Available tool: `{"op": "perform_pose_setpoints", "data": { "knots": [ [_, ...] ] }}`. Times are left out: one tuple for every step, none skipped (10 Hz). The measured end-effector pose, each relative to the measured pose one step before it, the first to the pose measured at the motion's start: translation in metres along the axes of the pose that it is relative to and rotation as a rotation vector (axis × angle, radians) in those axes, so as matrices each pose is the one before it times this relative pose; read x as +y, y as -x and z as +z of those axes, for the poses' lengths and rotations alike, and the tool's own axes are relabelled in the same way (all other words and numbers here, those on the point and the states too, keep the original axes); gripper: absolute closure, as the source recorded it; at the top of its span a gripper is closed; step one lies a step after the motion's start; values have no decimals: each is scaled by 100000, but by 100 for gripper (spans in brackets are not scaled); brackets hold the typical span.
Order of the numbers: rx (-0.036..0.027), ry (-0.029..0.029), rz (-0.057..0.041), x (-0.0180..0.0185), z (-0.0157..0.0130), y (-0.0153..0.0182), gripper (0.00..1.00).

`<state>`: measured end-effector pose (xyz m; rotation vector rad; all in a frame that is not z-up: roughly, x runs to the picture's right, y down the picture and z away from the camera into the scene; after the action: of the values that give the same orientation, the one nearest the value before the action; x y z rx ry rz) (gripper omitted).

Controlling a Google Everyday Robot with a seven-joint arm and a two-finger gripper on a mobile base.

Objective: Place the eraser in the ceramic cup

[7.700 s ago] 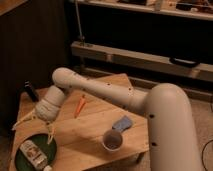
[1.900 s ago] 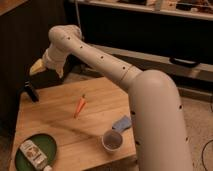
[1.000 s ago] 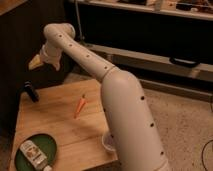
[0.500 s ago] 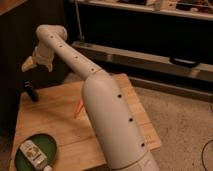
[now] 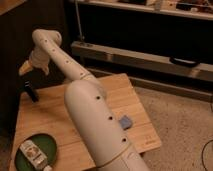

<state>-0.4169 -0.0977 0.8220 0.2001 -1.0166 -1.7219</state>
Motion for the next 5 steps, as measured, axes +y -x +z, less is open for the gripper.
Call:
{"op": "perform_pose_setpoints", "data": {
  "knots": [
    [-701,-376,-407,-292,394,12,20],
    [-672,-487,-338,-233,421,17,20],
    [-676,-504,-503,-387,394,37,20],
    [-695,-287,-493,-370,402,60,20],
    [-1113,71,-523,-363,494,83,20]
  ]
}}
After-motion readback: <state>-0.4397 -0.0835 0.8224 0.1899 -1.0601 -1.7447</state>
